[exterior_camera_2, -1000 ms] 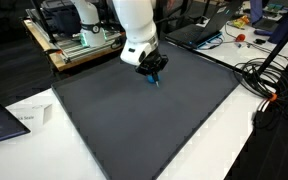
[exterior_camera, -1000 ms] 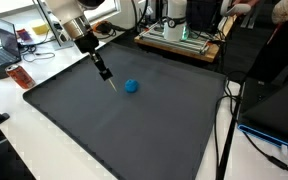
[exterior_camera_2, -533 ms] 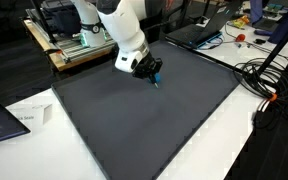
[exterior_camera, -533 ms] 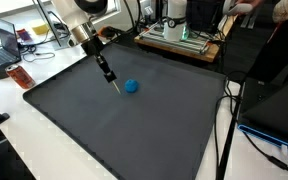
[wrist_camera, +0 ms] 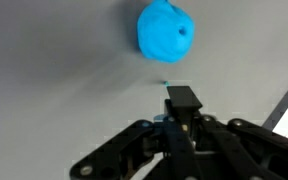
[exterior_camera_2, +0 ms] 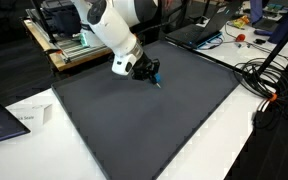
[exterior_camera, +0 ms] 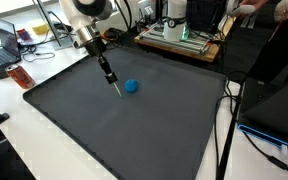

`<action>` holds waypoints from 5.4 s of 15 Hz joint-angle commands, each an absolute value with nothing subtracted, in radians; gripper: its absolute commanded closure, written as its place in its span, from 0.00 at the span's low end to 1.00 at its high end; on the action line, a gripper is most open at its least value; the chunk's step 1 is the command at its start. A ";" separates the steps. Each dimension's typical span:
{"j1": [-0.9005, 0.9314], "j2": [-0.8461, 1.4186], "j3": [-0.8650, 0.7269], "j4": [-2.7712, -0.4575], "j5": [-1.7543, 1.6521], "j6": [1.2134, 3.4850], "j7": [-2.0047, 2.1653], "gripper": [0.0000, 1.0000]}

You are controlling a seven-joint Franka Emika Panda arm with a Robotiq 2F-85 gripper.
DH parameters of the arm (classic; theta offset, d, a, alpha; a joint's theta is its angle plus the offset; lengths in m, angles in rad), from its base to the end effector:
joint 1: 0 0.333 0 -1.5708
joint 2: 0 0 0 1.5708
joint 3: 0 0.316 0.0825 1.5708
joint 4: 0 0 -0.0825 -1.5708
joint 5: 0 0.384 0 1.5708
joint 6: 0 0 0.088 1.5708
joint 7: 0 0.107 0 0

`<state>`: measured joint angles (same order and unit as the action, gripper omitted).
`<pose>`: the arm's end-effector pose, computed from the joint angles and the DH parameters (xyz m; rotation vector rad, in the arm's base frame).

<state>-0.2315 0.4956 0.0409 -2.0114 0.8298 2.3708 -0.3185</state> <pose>0.5835 -0.1043 0.1961 -2.4908 0.6724 -0.0148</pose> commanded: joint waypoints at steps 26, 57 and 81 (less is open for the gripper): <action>0.038 0.216 0.022 -2.299 0.850 2.779 -0.380 0.97; 0.262 0.407 -0.071 -1.811 -0.351 2.044 0.847 0.97; 0.361 0.691 -0.083 -1.536 -0.593 1.668 1.250 0.97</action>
<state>0.3307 0.6316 -0.0744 -1.6090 -0.5471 1.7452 1.2006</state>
